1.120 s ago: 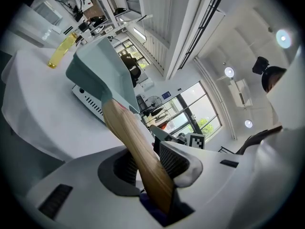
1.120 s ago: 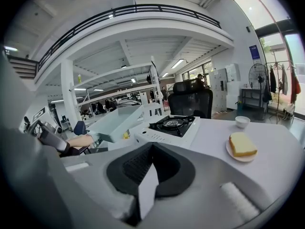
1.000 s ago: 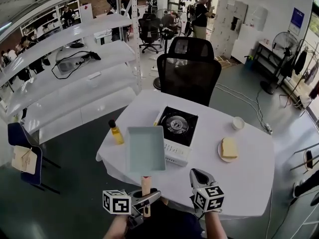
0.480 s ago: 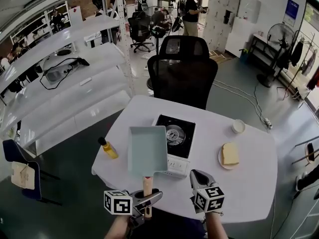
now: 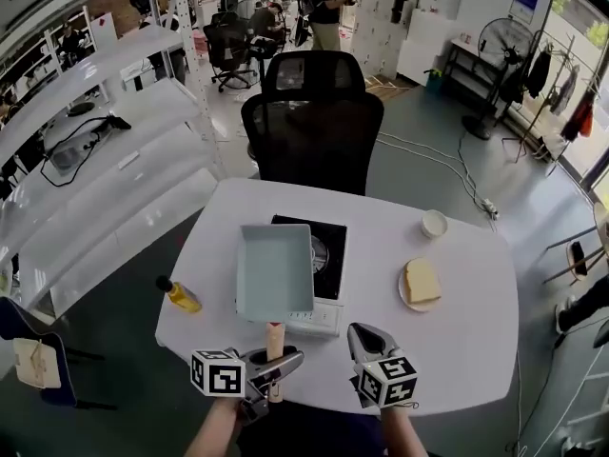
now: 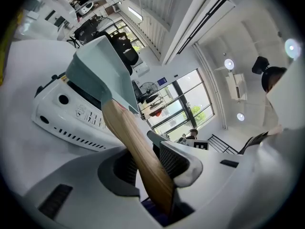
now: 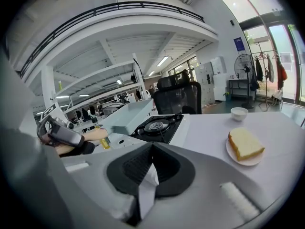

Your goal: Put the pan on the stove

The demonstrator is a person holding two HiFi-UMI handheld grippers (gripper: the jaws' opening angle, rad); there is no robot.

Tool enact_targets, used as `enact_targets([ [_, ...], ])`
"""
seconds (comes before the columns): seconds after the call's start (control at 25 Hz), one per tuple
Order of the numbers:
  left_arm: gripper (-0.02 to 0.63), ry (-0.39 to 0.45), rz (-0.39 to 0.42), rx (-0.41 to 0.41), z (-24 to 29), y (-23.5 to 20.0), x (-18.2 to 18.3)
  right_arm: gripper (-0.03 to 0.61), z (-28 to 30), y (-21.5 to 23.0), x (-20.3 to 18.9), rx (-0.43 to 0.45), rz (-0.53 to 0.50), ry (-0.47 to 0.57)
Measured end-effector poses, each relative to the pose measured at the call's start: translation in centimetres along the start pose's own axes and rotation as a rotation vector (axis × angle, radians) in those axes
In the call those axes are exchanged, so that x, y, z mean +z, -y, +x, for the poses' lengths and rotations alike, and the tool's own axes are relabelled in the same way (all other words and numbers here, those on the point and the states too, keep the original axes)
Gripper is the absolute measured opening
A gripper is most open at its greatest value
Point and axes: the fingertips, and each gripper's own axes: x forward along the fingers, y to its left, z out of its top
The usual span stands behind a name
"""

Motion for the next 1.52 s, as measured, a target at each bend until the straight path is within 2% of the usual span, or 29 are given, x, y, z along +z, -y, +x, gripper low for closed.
enact_targets([
  [0.44, 0.135, -0.138, 0.013, -0.095, 2.6, 0.3, 3.4, 0.002, -1.2, 1.7, 1.1, -0.137, 0.108, 0.033],
  [0.64, 0.135, -0.182, -0.013, -0.131, 3.6, -0.5, 4.0, 0.002, -1.4, 2.6, 0.8, -0.201, 0.137, 0.031],
  [0.88, 0.135, -0.228, -0.020, -0.136, 3.9, -2.6, 4.1, 0.002, -1.5, 2.9, 0.1, -0.253, 0.158, 0.026],
  [1.24, 0.137, -0.264, -0.027, -0.131, 5.1, -5.1, 3.8, 0.002, -1.8, 3.7, -1.2, -0.295, 0.160, -0.009],
  [1.52, 0.136, -0.249, -0.042, -0.137, 5.3, -5.7, 3.9, 0.002, -2.0, 3.6, -1.3, -0.299, 0.154, -0.034],
])
